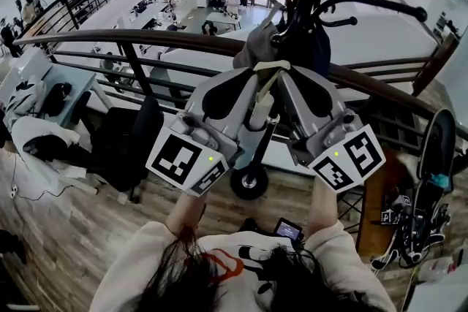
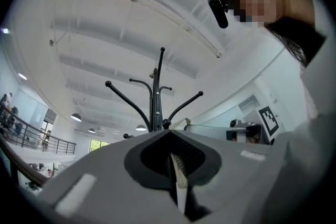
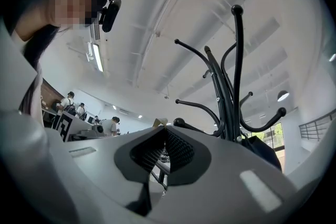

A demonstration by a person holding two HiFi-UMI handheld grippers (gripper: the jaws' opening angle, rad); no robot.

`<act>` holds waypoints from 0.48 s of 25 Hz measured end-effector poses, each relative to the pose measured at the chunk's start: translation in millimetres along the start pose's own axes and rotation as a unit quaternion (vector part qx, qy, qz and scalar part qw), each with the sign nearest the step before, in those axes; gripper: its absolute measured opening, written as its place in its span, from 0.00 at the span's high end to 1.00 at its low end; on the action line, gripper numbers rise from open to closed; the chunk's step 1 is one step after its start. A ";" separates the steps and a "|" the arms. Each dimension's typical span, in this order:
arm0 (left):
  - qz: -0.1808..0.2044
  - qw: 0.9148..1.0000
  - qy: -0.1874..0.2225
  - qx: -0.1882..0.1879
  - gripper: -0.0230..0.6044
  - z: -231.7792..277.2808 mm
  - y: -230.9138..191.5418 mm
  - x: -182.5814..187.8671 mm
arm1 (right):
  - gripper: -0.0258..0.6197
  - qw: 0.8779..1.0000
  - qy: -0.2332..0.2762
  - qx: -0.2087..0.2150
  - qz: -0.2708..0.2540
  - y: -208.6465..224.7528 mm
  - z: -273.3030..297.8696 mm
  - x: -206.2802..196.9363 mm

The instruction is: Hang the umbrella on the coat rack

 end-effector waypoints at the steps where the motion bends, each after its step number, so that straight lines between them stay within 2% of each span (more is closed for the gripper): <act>1: 0.003 1.000 0.001 0.004 0.96 3.7 -2.4 0.7 | 0.92 1.000 0.003 0.004 0.000 4.2 3.0 1.0; 12: 0.039 0.998 0.026 0.036 0.96 38.2 -19.0 12.0 | 0.92 0.999 0.037 0.034 -0.002 43.6 20.8 15.0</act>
Point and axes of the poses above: the fingertips, and each gripper's own axes: z forward along the fingers, y to its right, x out of its top, the point moved 3 cm from there along -z, backward along the fingers, and after that the axes turned 9 degrees about -y, right-handed, at the moved point
